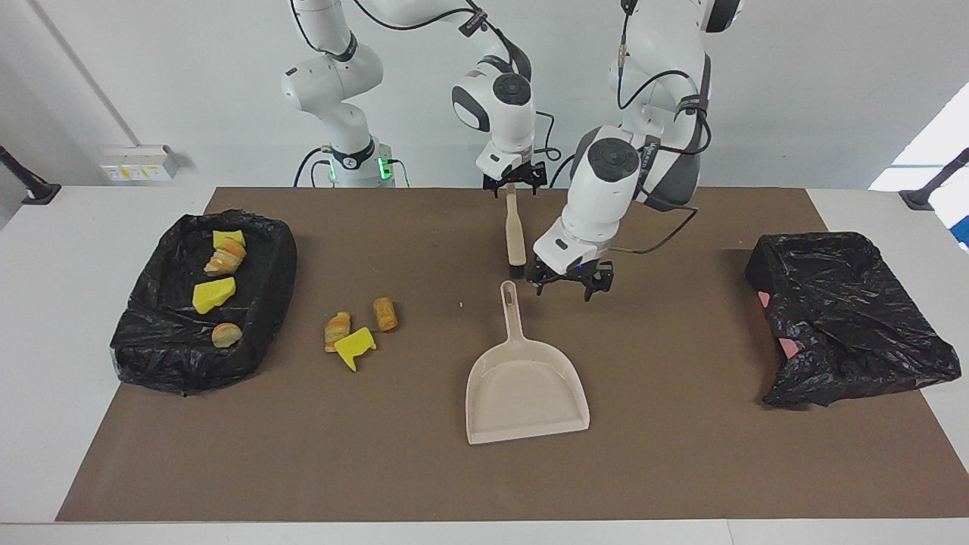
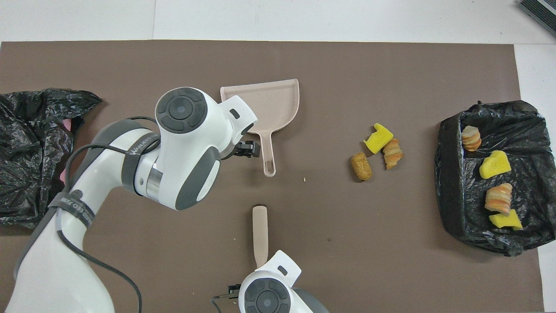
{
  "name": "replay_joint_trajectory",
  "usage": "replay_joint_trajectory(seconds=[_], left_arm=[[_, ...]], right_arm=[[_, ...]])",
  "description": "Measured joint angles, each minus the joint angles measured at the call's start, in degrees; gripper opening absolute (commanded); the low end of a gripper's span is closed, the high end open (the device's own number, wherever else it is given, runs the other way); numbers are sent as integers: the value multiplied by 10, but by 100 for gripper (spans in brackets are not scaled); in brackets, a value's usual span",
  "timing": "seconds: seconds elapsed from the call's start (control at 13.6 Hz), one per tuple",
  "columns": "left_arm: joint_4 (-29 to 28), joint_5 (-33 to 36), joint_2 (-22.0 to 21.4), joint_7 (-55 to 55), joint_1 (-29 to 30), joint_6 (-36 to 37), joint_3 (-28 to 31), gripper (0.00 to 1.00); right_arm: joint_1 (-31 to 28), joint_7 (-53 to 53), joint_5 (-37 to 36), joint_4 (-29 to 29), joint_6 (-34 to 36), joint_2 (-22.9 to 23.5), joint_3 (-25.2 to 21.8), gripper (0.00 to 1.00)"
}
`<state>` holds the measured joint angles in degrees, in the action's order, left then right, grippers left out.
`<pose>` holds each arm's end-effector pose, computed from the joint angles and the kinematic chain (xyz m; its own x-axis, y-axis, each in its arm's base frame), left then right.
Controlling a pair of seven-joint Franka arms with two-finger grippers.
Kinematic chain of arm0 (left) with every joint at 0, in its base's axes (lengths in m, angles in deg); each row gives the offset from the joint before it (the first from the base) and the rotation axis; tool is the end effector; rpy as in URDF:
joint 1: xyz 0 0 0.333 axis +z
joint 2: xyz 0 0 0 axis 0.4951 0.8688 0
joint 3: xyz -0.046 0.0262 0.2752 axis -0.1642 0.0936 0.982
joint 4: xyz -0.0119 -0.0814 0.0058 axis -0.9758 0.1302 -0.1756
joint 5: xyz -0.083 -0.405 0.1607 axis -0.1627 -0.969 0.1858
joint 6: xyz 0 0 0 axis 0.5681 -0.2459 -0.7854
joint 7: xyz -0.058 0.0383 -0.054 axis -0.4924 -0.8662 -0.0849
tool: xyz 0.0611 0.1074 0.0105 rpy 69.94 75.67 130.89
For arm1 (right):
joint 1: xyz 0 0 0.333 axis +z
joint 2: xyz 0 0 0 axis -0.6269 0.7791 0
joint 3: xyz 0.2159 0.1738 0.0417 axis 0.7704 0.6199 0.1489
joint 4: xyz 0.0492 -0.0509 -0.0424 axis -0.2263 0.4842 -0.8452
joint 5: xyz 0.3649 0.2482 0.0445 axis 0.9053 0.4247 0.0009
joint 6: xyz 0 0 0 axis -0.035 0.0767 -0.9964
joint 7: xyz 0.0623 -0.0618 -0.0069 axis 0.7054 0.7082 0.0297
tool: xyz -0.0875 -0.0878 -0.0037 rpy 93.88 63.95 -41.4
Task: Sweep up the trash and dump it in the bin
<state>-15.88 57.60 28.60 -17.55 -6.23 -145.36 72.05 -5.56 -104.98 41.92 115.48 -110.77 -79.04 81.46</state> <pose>0.5756 -0.3716 0.3339 0.9885 -0.1489 0.0271 -0.1507 -0.9849 0.0847 0.2975 0.4597 0.2406 0.9819 0.0209 -0.1880 0.0044 -0.9961 -0.0880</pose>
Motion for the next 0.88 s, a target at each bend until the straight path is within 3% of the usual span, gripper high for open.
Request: replay_joint_trajectory(seconds=[0.37, 0.66, 0.88], left_arm=[[29, -5, 52, 85, -46, -20, 0, 100], [65, -5, 90, 130, -49, -29, 8, 100], [70, -1, 91, 131, -49, -29, 9, 55]], right_arm=[[1, 0, 0, 1, 0, 0, 0, 0], [1, 0, -3, 1, 4, 0, -1, 0], [1, 0, -4, 1, 10, -1, -2, 0]])
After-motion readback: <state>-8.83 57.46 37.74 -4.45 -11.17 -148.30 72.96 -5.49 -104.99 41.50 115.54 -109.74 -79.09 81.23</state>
